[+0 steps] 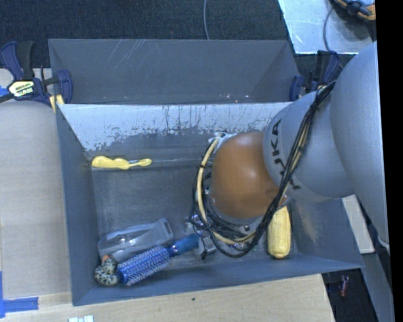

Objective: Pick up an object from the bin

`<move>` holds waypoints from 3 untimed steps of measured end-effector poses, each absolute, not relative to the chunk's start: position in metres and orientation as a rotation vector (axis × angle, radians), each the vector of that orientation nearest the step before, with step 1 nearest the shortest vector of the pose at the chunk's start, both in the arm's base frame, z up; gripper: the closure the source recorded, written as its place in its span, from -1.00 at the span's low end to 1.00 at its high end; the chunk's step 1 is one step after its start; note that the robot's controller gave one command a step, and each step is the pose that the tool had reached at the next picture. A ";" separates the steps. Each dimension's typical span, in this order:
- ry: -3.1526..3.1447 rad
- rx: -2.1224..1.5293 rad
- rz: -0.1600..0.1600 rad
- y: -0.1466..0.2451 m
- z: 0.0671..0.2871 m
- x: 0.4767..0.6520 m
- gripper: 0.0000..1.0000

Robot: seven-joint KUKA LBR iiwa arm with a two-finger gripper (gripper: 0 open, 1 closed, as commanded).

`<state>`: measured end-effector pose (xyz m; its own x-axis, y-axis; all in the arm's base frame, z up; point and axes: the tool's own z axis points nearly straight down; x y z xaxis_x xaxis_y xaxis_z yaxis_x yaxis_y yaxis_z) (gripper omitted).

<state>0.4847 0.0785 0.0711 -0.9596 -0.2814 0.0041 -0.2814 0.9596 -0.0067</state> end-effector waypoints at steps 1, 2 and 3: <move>-3.133 0.270 0.010 0.098 0.080 0.489 -1.00; -3.130 0.270 0.012 0.098 0.079 0.488 1.00; -3.130 0.270 0.012 0.098 0.080 0.488 1.00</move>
Offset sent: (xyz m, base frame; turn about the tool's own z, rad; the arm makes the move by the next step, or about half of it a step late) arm 0.0000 0.0000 0.0000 0.0000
